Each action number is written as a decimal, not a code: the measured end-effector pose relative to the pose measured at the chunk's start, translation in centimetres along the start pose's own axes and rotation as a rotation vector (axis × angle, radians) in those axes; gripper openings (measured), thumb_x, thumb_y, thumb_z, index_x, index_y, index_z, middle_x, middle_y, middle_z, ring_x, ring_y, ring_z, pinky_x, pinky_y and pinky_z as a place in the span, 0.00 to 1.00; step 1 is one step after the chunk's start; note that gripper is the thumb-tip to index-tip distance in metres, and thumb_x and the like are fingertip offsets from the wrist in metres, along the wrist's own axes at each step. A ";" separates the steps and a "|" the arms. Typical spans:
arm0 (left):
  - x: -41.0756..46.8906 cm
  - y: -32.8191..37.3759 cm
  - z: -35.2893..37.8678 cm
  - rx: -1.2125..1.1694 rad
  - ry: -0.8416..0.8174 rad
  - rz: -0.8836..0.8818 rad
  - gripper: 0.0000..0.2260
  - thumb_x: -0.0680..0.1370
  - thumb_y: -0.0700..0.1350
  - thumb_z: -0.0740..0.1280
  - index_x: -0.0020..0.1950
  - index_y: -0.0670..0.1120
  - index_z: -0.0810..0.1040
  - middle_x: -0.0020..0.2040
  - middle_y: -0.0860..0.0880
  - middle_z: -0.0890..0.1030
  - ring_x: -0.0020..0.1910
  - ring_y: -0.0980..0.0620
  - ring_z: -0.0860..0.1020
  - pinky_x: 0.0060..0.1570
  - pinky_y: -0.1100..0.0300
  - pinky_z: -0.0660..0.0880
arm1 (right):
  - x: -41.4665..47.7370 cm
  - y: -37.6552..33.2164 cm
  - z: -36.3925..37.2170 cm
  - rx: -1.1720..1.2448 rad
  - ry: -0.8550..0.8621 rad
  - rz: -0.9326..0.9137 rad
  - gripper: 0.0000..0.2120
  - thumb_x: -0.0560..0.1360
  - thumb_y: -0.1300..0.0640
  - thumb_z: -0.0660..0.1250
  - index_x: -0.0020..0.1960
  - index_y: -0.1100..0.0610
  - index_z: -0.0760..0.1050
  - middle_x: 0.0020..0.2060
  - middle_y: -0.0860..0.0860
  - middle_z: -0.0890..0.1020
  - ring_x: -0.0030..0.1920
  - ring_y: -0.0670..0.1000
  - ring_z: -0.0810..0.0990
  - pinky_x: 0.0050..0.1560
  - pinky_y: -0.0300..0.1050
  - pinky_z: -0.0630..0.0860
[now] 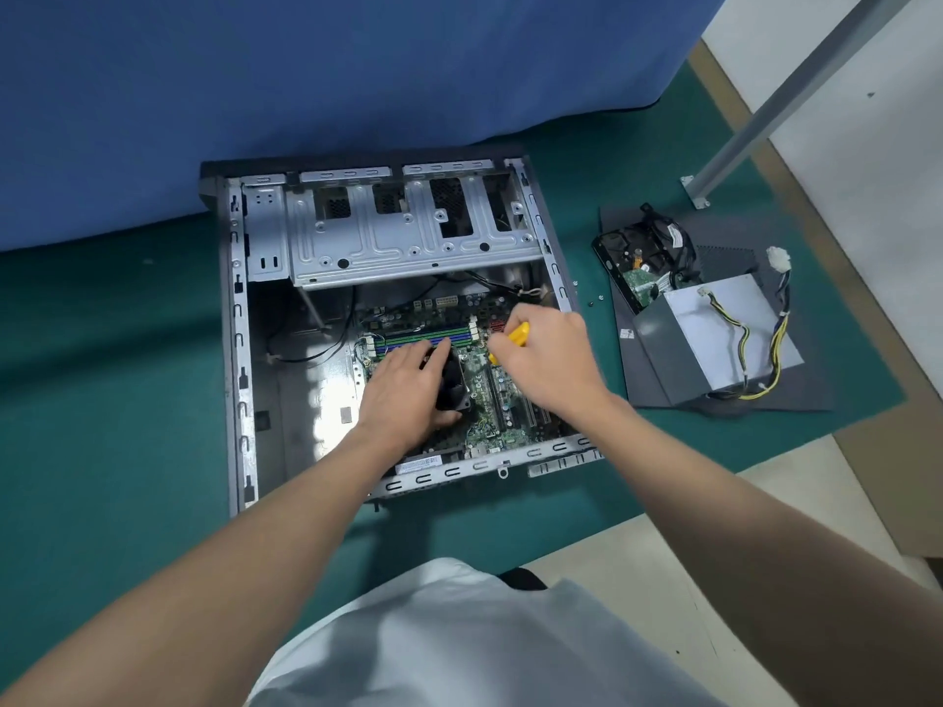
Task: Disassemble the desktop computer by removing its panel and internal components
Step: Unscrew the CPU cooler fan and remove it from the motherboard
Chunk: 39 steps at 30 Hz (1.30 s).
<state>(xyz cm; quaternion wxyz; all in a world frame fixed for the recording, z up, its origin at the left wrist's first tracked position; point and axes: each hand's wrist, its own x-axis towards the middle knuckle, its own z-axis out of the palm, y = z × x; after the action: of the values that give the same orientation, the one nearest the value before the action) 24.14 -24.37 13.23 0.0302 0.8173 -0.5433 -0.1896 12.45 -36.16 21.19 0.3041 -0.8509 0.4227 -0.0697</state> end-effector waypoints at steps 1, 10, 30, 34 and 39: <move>0.0 0.0 0.0 -0.004 0.004 -0.002 0.44 0.72 0.60 0.71 0.79 0.46 0.51 0.76 0.43 0.60 0.74 0.43 0.59 0.73 0.52 0.55 | -0.5 0.2 0.3 0.010 0.012 -0.008 0.12 0.69 0.52 0.64 0.30 0.54 0.68 0.23 0.50 0.73 0.30 0.51 0.71 0.40 0.49 0.71; 0.0 -0.2 0.3 -0.049 -0.022 0.010 0.44 0.74 0.56 0.71 0.79 0.45 0.49 0.78 0.43 0.56 0.76 0.44 0.54 0.76 0.52 0.49 | -2.9 2.0 1.2 0.142 0.138 0.041 0.09 0.67 0.51 0.63 0.29 0.49 0.69 0.23 0.48 0.74 0.29 0.53 0.72 0.36 0.47 0.72; 0.0 -0.3 0.5 -0.068 -0.038 -0.008 0.44 0.74 0.56 0.71 0.80 0.46 0.48 0.78 0.44 0.55 0.77 0.44 0.54 0.76 0.53 0.46 | -3.1 2.6 2.0 0.082 0.148 0.047 0.09 0.70 0.53 0.64 0.31 0.51 0.70 0.22 0.48 0.72 0.26 0.47 0.70 0.31 0.44 0.65; 0.0 -0.3 0.5 -0.071 -0.031 -0.002 0.44 0.74 0.56 0.71 0.80 0.46 0.48 0.78 0.44 0.56 0.77 0.44 0.54 0.76 0.53 0.46 | -3.0 2.7 2.2 0.070 0.143 0.049 0.09 0.70 0.52 0.62 0.31 0.51 0.70 0.22 0.49 0.73 0.27 0.50 0.71 0.32 0.45 0.67; 0.0 -0.3 0.5 -0.075 -0.034 -0.007 0.44 0.74 0.56 0.71 0.80 0.47 0.47 0.78 0.44 0.55 0.77 0.45 0.53 0.75 0.53 0.44 | -3.0 2.6 2.2 0.051 0.143 0.037 0.10 0.70 0.52 0.62 0.31 0.51 0.69 0.21 0.49 0.72 0.26 0.51 0.71 0.31 0.45 0.69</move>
<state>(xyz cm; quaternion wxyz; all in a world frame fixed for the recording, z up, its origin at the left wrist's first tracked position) 24.26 -24.17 12.63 0.0510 0.8142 -0.5333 -0.2239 9.59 -34.02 18.29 0.2960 -0.8278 0.4571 -0.1352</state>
